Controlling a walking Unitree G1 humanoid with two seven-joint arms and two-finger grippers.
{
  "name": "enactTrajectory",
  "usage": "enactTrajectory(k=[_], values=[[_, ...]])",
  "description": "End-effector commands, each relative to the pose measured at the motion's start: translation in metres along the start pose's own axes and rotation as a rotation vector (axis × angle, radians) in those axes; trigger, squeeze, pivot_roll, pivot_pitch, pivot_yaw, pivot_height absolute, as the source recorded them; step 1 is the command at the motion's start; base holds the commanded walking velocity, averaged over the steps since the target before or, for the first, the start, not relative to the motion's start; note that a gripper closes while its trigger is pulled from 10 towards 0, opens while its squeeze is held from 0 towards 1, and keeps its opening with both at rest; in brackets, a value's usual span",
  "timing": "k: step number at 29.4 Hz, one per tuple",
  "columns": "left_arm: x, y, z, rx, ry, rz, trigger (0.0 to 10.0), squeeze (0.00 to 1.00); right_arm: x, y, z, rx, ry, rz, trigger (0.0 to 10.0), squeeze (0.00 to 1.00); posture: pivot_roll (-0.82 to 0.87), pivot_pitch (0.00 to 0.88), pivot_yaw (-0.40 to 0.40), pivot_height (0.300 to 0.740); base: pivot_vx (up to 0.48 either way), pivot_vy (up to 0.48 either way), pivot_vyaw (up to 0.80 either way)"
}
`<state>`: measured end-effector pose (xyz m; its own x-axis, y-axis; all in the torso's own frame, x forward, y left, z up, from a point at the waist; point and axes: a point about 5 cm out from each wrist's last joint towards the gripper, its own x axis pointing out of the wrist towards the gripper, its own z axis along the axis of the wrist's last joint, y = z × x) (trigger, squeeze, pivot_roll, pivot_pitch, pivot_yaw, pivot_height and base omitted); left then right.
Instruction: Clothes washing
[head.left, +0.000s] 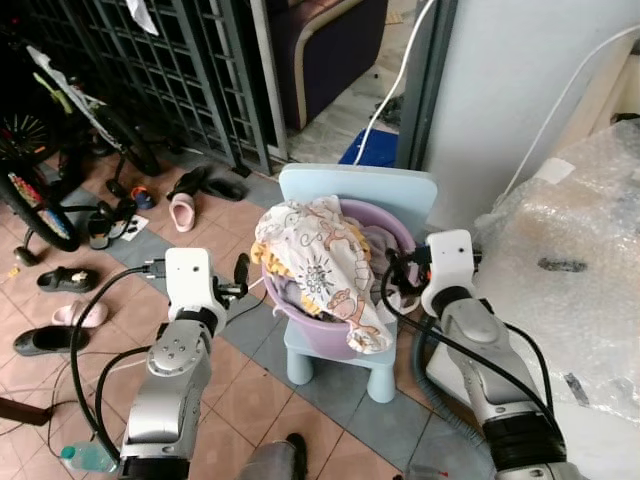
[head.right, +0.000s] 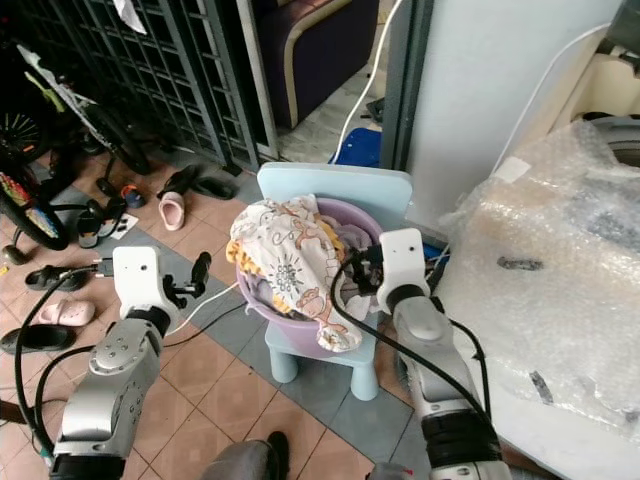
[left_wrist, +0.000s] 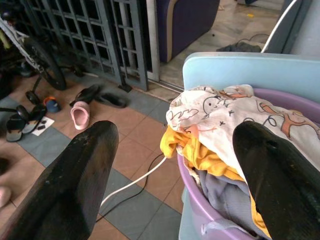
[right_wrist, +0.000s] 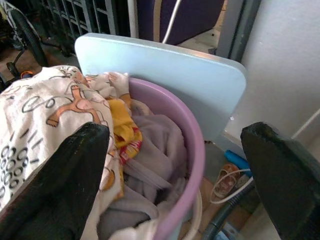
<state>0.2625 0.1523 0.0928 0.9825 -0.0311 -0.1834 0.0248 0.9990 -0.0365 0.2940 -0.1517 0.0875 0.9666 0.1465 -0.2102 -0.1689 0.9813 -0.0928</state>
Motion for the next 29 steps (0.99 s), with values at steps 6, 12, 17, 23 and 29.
enactTrajectory(k=[6,12,17,23,29], values=[[-0.001,0.003,-0.001,0.013,0.012,0.014,10.0,0.0,0.003,0.012,-0.001,-0.093,0.028,0.077,10.0,0.0,-0.02,0.09,0.079,0.74,0.21,0.0,0.4],[-0.002,0.001,-0.004,0.004,0.033,0.021,10.0,0.0,0.007,0.012,-0.014,-0.101,0.127,0.123,10.0,0.0,-0.03,0.09,0.082,0.74,0.0,0.0,0.73],[-0.004,0.001,-0.007,-0.002,0.054,0.023,10.0,0.0,0.013,0.012,-0.025,-0.147,0.203,0.143,10.0,0.0,-0.02,0.098,0.076,0.74,0.0,0.0,0.0],[-0.011,0.001,-0.011,0.012,0.072,0.029,10.0,0.0,0.029,0.012,-0.032,-0.168,0.287,0.139,10.0,0.0,0.01,0.116,0.045,0.74,0.0,0.0,0.0],[-0.027,0.005,-0.013,0.024,0.083,0.074,10.0,0.0,0.042,0.02,-0.038,-0.167,0.358,0.15,10.0,0.0,0.07,0.152,-0.016,0.74,0.0,0.0,0.0]])
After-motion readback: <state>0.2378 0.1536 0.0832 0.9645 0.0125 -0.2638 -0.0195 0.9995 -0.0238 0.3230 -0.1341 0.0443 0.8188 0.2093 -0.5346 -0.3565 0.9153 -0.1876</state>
